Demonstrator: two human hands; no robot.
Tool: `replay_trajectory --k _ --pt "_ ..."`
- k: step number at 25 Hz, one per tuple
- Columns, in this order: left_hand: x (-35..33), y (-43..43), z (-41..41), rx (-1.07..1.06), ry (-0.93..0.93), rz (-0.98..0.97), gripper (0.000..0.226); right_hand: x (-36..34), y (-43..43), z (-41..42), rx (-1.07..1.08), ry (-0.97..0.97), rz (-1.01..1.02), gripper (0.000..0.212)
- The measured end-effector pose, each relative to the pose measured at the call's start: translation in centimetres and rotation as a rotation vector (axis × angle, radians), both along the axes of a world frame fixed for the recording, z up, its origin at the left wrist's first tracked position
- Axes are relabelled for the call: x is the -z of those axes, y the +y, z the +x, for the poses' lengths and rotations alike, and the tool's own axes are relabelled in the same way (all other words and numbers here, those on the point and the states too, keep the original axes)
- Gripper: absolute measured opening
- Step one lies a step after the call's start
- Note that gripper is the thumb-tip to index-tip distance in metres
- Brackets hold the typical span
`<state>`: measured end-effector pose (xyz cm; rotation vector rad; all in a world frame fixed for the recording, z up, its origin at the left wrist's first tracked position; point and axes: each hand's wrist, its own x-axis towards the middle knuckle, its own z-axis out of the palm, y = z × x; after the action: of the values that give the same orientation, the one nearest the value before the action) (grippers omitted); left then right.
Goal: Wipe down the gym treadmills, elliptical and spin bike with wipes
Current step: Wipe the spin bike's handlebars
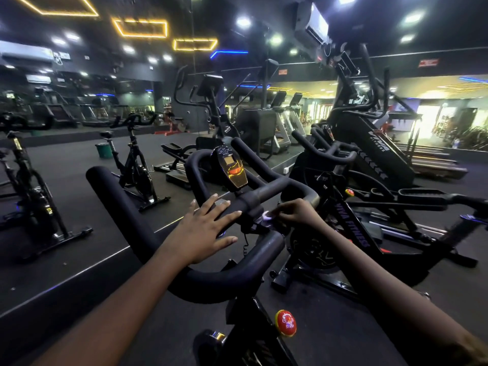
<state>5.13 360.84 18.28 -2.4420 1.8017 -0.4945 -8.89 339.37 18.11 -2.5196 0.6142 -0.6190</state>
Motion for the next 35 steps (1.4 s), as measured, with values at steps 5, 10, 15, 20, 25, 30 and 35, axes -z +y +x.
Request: replay_trajectory --k 5,10,15,20,25,30,35 --pt "0.0 0.0 0.1 0.001 -0.016 0.001 0.102 1.6 1.1 -4.1 0.146 -0.14 0.093 0.014" --pt "0.0 0.0 0.1 -0.006 -0.018 0.016 0.103 -0.5 1.7 -5.5 0.116 -0.22 -0.007 0.015" --pt "0.2 0.1 0.2 -0.003 -0.006 0.007 0.126 -5.0 3.6 3.7 -0.031 -0.475 -0.213 0.021" --pt "0.1 0.1 0.0 -0.002 0.024 -0.007 0.126 -5.9 2.7 8.7 -0.148 -0.47 -0.521 0.04" --pt "0.1 0.1 0.2 0.0 0.022 -0.012 0.124 -2.4 3.7 6.5 -0.145 -0.559 -0.452 0.045" --pt "-0.1 0.1 -0.2 -0.018 0.019 0.017 0.114 -1.5 4.7 4.5 -0.282 -0.405 -0.459 0.045" --pt "-0.3 0.1 -0.1 -0.012 0.006 0.03 0.087 -5.4 1.6 8.6 -0.092 -0.465 -0.437 0.03"
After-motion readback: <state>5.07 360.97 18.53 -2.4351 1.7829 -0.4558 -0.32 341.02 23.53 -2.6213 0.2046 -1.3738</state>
